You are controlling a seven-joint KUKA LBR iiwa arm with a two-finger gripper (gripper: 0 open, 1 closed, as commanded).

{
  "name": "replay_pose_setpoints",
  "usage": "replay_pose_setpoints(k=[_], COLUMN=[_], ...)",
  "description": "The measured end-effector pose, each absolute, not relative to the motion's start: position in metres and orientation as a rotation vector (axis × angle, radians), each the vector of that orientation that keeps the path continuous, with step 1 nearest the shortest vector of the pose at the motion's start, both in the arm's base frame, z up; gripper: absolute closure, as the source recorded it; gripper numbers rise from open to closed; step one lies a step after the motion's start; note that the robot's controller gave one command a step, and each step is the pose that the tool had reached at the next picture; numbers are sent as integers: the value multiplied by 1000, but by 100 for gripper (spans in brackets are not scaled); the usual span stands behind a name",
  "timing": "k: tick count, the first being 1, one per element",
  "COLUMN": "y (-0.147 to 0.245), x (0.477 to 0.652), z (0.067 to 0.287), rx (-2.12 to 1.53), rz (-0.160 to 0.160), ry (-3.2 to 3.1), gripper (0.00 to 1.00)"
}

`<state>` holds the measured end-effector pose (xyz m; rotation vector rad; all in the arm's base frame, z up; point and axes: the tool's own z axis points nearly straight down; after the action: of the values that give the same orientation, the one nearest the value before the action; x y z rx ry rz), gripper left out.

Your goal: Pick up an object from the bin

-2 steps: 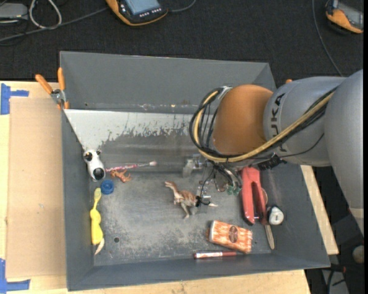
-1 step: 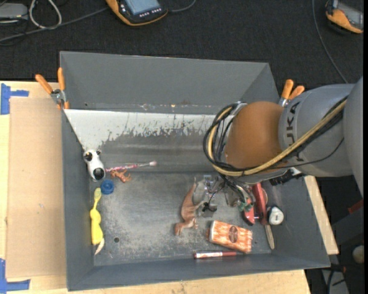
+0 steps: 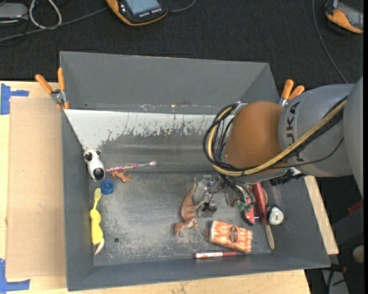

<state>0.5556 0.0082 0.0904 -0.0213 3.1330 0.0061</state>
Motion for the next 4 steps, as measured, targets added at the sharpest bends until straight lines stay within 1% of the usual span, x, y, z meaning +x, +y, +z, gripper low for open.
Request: replay_pose_setpoints(k=[1,2,3,4], y=[8,15,16,-3], x=[556,570,572,542], z=[90,194,205,145], rx=[-21,-51,-55,2], rz=[6,6,6,8], ry=[3133,3134,3131,3124], gripper=[100,0,0,0])
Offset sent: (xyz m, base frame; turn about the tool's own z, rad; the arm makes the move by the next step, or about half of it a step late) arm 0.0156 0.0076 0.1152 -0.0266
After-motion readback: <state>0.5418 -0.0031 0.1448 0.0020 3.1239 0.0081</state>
